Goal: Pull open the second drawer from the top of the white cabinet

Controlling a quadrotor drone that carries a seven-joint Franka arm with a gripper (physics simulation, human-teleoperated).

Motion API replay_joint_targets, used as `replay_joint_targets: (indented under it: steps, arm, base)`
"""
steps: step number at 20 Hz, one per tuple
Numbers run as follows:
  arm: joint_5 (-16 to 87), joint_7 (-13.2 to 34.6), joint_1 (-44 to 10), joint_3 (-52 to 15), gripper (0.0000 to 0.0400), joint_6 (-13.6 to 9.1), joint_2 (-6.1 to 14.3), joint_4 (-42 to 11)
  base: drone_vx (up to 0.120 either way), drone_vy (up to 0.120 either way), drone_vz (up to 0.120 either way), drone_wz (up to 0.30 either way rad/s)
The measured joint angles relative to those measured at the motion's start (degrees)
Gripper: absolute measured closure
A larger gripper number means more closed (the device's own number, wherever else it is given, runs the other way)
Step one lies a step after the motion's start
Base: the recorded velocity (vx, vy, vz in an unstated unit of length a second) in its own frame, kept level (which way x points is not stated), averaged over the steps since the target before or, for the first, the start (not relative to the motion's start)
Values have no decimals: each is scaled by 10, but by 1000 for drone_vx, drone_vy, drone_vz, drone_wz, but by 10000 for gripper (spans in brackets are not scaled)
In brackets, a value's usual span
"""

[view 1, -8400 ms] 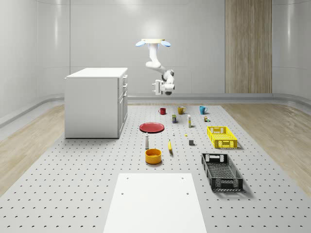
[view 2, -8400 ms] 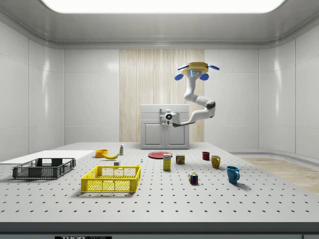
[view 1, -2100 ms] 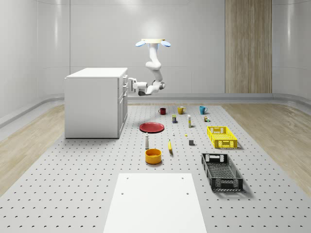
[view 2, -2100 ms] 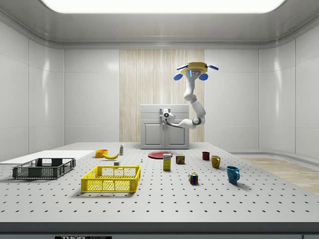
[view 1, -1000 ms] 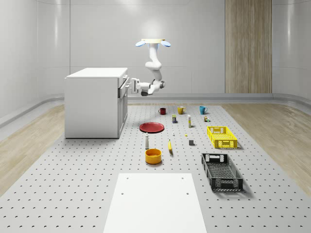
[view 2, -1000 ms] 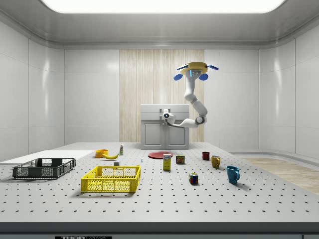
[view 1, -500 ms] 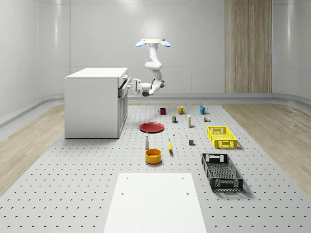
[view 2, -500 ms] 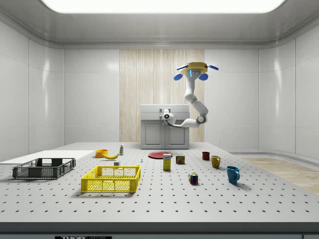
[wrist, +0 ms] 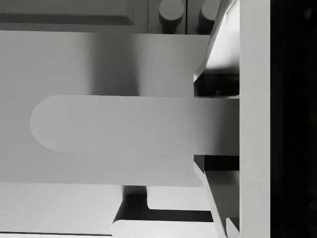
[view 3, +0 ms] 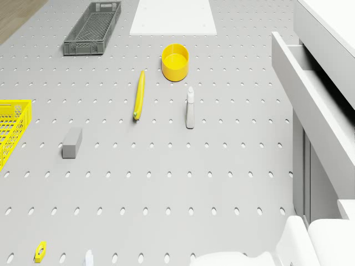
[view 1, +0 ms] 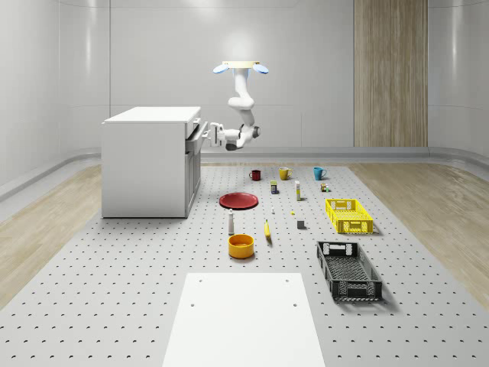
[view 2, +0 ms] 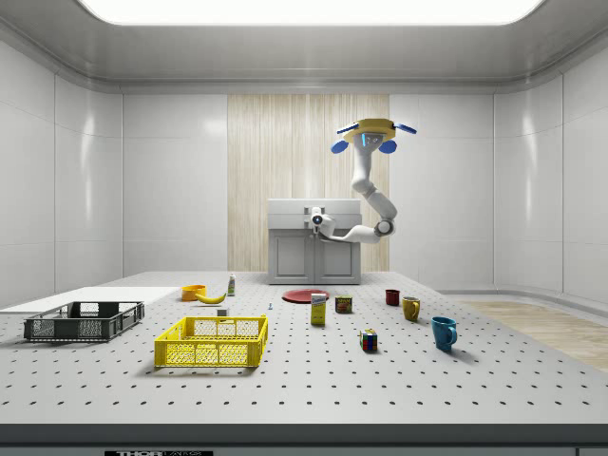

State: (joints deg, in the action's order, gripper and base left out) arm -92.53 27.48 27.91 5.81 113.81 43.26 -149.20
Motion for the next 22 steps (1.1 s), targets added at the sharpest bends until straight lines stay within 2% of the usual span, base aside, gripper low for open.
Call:
replay_joint_targets:
  steps: [1,2,5,7,8,11,13,14,16,20,21,22]
  arm:
    - [-5,-41,2,6,242,-3,-6,-6]
    - [1,-21,2,9,253,-4,-3,-6]
    - [14,-7,-4,18,278,-13,9,-8]
    - [23,10,-7,23,265,-17,14,-9]
    - [41,45,-10,23,204,-17,23,-5]
    - [53,29,-12,37,227,-26,28,-10]
    - [66,51,-14,44,205,-30,35,-10]
    - [66,24,-11,51,220,-30,33,-14]
    - [65,19,-10,57,251,-32,34,-16]
    - [74,29,-10,65,249,-36,39,-18]
    - [76,19,-11,69,256,-40,39,-19]
    - [84,43,-12,72,230,-42,44,-17]
  base:
    - [0,0,0,0]
    - [0,0,0,0]
    - [0,0,0,0]
    - [0,0,0,0]
    - [0,0,0,0]
    - [0,0,0,0]
    - [0,0,0,0]
    - [0,0,0,0]
    - [0,0,0,0]
    - [0,0,0,0]
    - [0,0,0,0]
    - [0,0,0,0]
